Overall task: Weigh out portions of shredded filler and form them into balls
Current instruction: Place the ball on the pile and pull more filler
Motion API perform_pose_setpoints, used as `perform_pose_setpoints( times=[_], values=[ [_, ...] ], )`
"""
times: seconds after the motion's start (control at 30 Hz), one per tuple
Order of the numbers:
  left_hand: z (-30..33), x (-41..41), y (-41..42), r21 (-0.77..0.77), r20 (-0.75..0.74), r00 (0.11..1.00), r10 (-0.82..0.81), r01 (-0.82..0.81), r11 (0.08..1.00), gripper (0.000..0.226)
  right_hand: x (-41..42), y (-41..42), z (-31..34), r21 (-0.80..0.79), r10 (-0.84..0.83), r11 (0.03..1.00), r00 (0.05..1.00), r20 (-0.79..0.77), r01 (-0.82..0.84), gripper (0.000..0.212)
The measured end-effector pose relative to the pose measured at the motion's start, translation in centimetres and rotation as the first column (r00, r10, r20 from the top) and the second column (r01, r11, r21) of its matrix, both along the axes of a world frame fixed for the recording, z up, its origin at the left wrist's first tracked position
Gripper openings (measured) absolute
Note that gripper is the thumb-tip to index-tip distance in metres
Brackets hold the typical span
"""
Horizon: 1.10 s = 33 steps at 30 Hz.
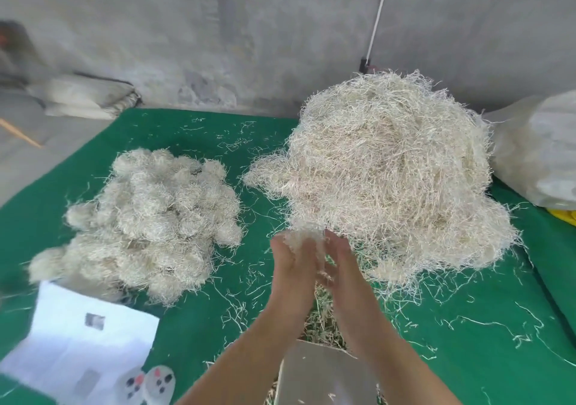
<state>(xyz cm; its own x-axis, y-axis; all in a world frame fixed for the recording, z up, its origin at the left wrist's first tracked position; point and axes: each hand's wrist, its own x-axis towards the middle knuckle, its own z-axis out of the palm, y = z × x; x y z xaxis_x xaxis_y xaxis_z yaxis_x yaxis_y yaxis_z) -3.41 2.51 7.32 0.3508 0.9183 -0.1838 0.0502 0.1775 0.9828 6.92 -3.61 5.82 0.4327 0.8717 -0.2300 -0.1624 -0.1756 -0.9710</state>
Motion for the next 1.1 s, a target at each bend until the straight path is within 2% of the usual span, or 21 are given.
perform_pose_setpoints(
  times=[0.03,0.07,0.13,0.17,0.23,0.27,0.33,0.37,0.43,0.47,0.57,0.6,0.67,0.77,0.87,0.97,1.03,1.1],
  values=[
    [0.1,-1.1,2.1,0.125,-0.096,0.995,0.039,-0.027,0.992,0.028,0.0,-0.1,-0.4,0.016,0.079,0.997,0.996,0.041,-0.080,0.042],
    [0.4,-2.4,4.5,0.231,-0.116,0.989,0.091,-0.062,0.971,0.036,0.1,0.1,-0.8,0.015,0.142,0.990,0.986,0.083,-0.144,0.041],
    [1.3,-6.1,9.9,0.416,-0.295,0.940,0.173,-0.037,0.909,0.062,0.4,0.4,-1.5,-0.031,0.252,0.968,0.949,0.188,-0.251,0.045],
    [2.1,-7.9,12.4,0.539,-0.415,0.869,0.270,-0.005,0.842,0.069,1.0,0.4,-2.1,-0.070,0.318,0.948,0.916,0.243,-0.311,0.051],
    [3.9,-11.2,17.2,0.693,-0.613,0.625,0.483,0.132,0.709,0.074,1.9,0.7,-2.7,-0.155,0.380,0.924,0.889,0.256,-0.350,0.068],
    [4.7,-12.7,19.5,0.700,-0.683,0.479,0.551,0.217,0.680,0.079,2.1,0.9,-2.6,-0.182,0.392,0.917,0.890,0.234,-0.356,0.074],
    [6.4,-15.2,23.2,0.583,-0.813,0.210,0.544,0.296,0.757,0.096,2.3,1.1,-2.9,-0.175,0.343,0.934,0.920,0.193,-0.311,0.075],
    [6.7,-15.9,24.4,0.515,-0.856,0.120,0.503,0.296,0.805,0.101,2.4,1.1,-3.0,-0.163,0.316,0.944,0.926,0.207,-0.286,0.070],
    [6.2,-16.3,25.3,0.460,-0.880,0.036,0.474,0.310,0.832,0.099,3.2,1.4,-4.1,-0.137,0.268,0.961,0.934,0.237,-0.241,0.059],
    [5.6,-16.0,25.1,0.477,-0.870,0.052,0.490,0.335,0.812,0.095,3.9,1.8,-5.0,-0.146,0.271,0.960,0.919,0.286,-0.238,0.053],
    [2.9,-12.7,23.0,0.529,-0.848,0.269,0.456,0.384,0.757,0.081,6.8,2.2,-7.0,-0.246,0.091,0.969,0.960,0.266,-0.023,0.036],
    [1.6,-11.0,21.8,0.530,-0.844,0.334,0.419,0.405,0.745,0.077,8.0,2.0,-7.7,-0.280,0.070,0.960,0.943,0.327,0.025,0.036],
    [-1.0,-7.4,19.0,0.502,-0.838,0.461,0.291,0.444,0.742,0.069,11.1,1.5,-9.4,-0.332,0.087,0.939,0.867,0.490,0.094,0.042],
    [-5.0,-2.2,14.2,0.376,-0.784,0.620,-0.014,0.492,0.785,0.060,15.7,1.2,-11.2,-0.399,0.138,0.897,0.738,0.660,0.189,0.063],
    [-8.7,2.4,9.4,0.255,-0.706,0.675,-0.215,0.526,0.811,0.055,20.1,2.4,-11.6,-0.432,0.174,0.852,0.617,0.767,0.296,0.081],
    [-10.9,6.1,5.4,0.156,-0.606,0.697,-0.382,0.575,0.803,0.045,23.2,3.5,-12.0,-0.616,0.344,0.759,0.675,0.653,0.209,0.082],
    [-11.2,7.8,3.5,0.068,-0.520,0.703,-0.485,0.601,0.797,0.041,23.7,3.8,-12.0,-0.639,0.377,0.761,0.725,0.577,0.113,0.076],
    [-11.1,9.1,2.4,-0.008,-0.421,0.729,-0.540,0.592,0.806,0.040,22.8,3.4,-11.1,-0.587,0.327,0.807,0.777,0.538,0.067,0.065]
  ],
)
